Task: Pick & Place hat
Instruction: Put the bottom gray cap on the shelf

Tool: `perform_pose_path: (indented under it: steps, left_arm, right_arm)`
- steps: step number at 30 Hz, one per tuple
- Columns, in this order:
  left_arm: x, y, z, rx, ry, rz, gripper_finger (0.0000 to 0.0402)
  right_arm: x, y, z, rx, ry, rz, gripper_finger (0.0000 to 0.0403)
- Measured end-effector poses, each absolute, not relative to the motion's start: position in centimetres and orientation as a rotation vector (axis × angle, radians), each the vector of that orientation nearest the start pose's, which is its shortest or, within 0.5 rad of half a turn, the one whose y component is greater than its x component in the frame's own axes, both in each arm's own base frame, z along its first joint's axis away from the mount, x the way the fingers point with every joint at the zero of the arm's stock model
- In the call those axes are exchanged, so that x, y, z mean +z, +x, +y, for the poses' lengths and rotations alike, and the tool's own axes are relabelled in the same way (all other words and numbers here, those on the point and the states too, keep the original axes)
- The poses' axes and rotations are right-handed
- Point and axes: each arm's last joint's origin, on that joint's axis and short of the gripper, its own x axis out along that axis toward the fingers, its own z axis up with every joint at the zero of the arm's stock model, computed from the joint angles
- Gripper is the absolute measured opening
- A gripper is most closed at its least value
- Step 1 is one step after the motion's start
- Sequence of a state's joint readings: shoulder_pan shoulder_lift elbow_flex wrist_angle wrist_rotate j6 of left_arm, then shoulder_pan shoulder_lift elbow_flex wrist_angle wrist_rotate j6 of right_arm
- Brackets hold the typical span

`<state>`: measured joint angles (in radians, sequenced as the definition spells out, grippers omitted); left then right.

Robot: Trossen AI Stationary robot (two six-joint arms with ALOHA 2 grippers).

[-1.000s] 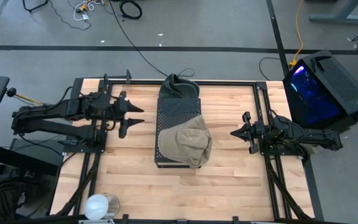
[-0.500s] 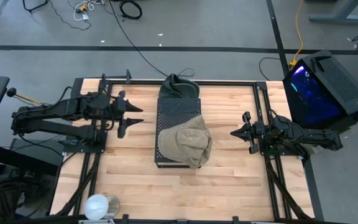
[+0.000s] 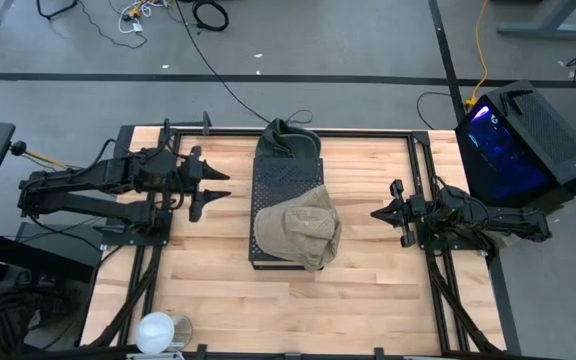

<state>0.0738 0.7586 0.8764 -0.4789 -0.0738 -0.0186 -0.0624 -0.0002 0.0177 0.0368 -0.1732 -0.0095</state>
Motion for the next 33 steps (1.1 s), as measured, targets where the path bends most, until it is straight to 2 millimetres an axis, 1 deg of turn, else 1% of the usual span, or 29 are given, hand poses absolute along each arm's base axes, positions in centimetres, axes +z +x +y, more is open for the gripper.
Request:
perform_pose_path:
  steps: [16,19,24,29,30,33]
  left_arm:
    - [33.9,15.4,1.4,0.153,-0.041,0.358,0.0201]
    - [33.9,15.4,1.3,0.137,-0.044,0.359,0.0195]
    - [34.1,15.2,1.2,0.109,-0.044,0.347,0.0164]
    - [34.4,14.4,1.0,0.093,-0.038,0.302,0.0117]
    - [34.2,14.2,1.0,0.089,-0.037,0.281,0.0105]
    - [32.6,13.8,0.8,0.072,-0.048,0.245,0.0068]
  right_arm:
    - [17.3,9.6,-0.1,0.111,-0.016,-0.055,0.0007]
    - [17.3,9.6,-0.1,0.110,-0.016,-0.055,0.0007]
    - [17.3,9.6,-0.1,0.110,-0.016,-0.055,0.0007]
    - [17.3,9.6,-0.1,0.111,-0.016,-0.055,0.0007]
    - [17.3,9.6,-0.1,0.110,-0.016,-0.055,0.0007]
    - [17.3,9.6,-0.1,0.110,-0.016,-0.055,0.0007]
